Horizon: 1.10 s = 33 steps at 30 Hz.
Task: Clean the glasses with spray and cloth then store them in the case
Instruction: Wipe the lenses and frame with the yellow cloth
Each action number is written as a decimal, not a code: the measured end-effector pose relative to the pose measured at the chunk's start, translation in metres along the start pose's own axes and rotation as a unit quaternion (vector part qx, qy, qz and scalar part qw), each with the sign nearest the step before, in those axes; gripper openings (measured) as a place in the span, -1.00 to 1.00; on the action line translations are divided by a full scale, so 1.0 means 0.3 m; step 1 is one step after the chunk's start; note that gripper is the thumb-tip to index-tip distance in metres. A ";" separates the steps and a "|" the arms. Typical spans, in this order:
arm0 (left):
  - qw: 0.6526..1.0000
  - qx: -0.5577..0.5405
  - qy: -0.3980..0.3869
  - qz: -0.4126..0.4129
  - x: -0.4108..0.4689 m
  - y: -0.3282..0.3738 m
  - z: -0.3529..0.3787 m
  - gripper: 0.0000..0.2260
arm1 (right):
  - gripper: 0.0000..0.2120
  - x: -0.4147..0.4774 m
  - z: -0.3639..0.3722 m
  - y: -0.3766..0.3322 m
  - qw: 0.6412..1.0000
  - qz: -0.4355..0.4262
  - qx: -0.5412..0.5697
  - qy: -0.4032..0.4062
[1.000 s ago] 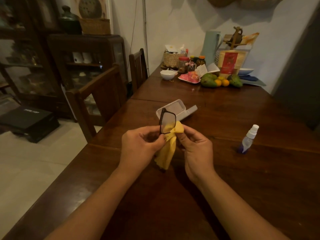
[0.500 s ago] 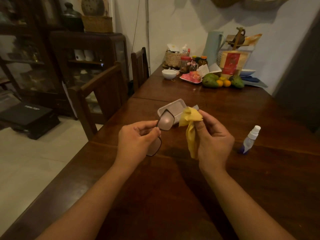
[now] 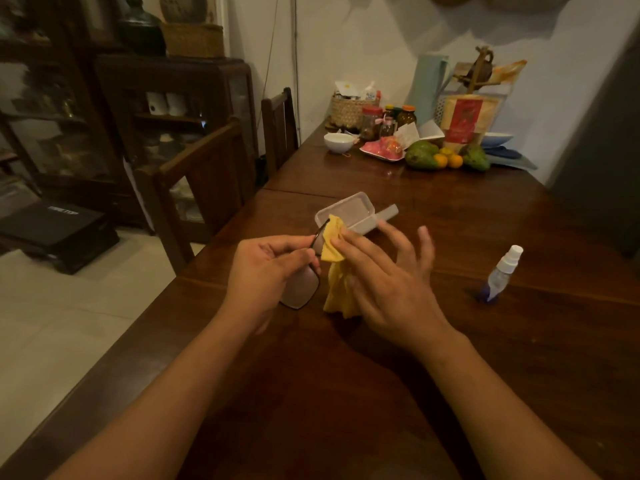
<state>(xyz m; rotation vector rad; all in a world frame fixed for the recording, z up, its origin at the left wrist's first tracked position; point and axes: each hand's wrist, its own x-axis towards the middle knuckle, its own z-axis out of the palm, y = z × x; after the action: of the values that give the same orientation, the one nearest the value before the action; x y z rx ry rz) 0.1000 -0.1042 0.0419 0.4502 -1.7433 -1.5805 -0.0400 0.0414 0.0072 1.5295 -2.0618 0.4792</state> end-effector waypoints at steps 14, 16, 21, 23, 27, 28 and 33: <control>1.000 -0.011 -0.018 -0.016 -0.008 0.013 0.009 -0.85 | -0.59 -0.023 -0.005 0.037 0.987 -0.056 0.050 0.141; 1.000 -0.007 -0.022 -0.016 -0.007 0.013 0.007 -0.86 | -0.60 -0.027 -0.003 0.047 0.987 -0.035 0.051 0.151; 0.998 -0.018 -0.055 -0.006 -0.018 0.020 0.018 -0.85 | -0.51 -0.016 0.004 0.001 0.987 -0.010 0.061 0.148; 0.998 -0.025 -0.058 -0.007 -0.021 0.026 0.019 -0.82 | -0.48 -0.014 0.002 -0.018 0.987 -0.054 0.073 0.129; 0.998 -0.028 -0.049 -0.015 -0.017 0.028 0.008 -0.78 | -0.56 -0.022 -0.001 0.016 0.984 -0.067 0.064 0.152; 0.998 -0.022 -0.055 -0.013 -0.016 0.028 0.007 -0.78 | -0.56 -0.025 -0.001 0.027 0.984 -0.053 0.058 0.157; 0.997 -0.034 -0.067 -0.027 -0.020 0.033 0.015 -0.82 | -0.51 -0.019 0.014 -0.009 0.986 -0.037 0.060 0.152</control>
<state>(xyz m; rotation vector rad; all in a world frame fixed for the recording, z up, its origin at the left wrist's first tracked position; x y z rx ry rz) 0.1029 -0.0953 0.0498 0.3667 -1.7833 -1.7388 -0.0371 0.0427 0.0003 1.4893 -1.7649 0.7682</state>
